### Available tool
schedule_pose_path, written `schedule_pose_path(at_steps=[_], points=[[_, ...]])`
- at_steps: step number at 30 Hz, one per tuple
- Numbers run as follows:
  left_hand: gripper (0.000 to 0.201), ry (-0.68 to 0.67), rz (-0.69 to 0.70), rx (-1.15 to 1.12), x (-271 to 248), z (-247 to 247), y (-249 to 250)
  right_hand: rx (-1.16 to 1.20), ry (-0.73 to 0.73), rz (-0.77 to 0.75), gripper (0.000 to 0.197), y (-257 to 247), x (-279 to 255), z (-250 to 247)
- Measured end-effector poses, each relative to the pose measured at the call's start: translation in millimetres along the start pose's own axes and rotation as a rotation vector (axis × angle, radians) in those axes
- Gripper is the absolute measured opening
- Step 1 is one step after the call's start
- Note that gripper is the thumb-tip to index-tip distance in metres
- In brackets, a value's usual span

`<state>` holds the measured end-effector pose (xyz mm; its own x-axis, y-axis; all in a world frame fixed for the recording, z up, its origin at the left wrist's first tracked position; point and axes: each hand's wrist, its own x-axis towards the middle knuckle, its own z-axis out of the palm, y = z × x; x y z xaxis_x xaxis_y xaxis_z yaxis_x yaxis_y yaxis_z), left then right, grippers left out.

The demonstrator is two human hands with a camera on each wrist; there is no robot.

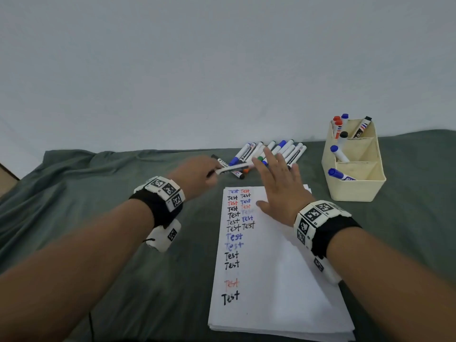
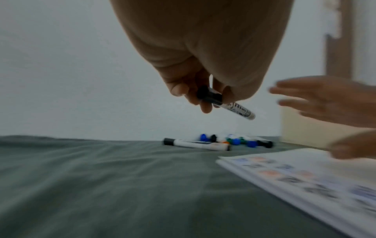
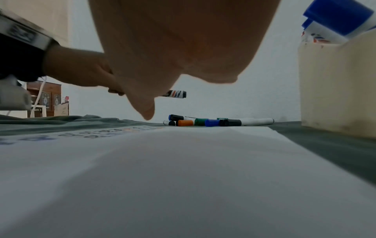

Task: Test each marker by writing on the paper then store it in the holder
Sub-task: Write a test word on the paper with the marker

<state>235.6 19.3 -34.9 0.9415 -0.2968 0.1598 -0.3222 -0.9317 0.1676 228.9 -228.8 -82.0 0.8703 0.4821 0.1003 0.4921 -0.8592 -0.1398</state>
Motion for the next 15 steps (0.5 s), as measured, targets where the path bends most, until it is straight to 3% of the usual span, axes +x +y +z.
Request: schedule_pose_path(at_steps=[1,3,5,9,15], points=[[0.024,-0.026,0.057,-0.014,-5,0,14,-0.025,0.005,0.007,0.092,0,1,0],[0.024,-0.06,0.113,-0.056,-14,5,39,-0.022,-0.08,0.042,0.058,-1,2,-2],[0.021,-0.1,0.077,-0.096,-19,13,56,-0.003,-0.186,0.074,0.029,-2,4,-6],[0.023,-0.245,-0.01,0.13,-16,25,57,-0.012,-0.145,0.031,0.02,-2,2,-11],[0.022,-0.156,-0.027,0.117,-22,27,40,-0.002,-0.183,0.006,0.019,-3,7,-8]])
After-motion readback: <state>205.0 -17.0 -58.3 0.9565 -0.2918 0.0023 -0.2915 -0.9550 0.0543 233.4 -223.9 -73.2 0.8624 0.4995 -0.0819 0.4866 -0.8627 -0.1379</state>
